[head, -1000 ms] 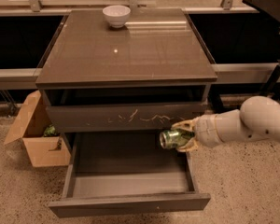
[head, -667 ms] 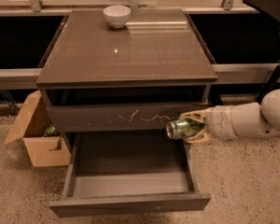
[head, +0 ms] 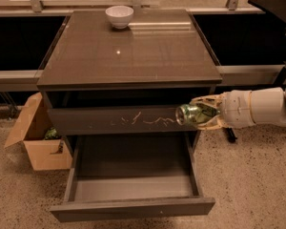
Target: Pick green can from middle drawer and place on counter
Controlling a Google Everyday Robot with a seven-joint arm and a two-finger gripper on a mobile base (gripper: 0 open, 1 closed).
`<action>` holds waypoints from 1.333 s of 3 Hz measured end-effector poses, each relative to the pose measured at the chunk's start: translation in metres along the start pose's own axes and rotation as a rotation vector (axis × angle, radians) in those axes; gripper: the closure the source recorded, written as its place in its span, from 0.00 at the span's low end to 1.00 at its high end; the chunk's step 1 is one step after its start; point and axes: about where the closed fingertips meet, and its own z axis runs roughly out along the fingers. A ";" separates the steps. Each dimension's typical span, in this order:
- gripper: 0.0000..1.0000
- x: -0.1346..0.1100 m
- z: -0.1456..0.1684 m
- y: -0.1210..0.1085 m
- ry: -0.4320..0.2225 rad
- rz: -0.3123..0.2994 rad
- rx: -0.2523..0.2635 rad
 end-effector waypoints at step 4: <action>1.00 -0.029 0.015 -0.173 -0.102 -0.275 0.057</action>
Offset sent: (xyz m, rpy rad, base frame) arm 0.0912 0.0227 0.1028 0.0534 -0.1726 0.1577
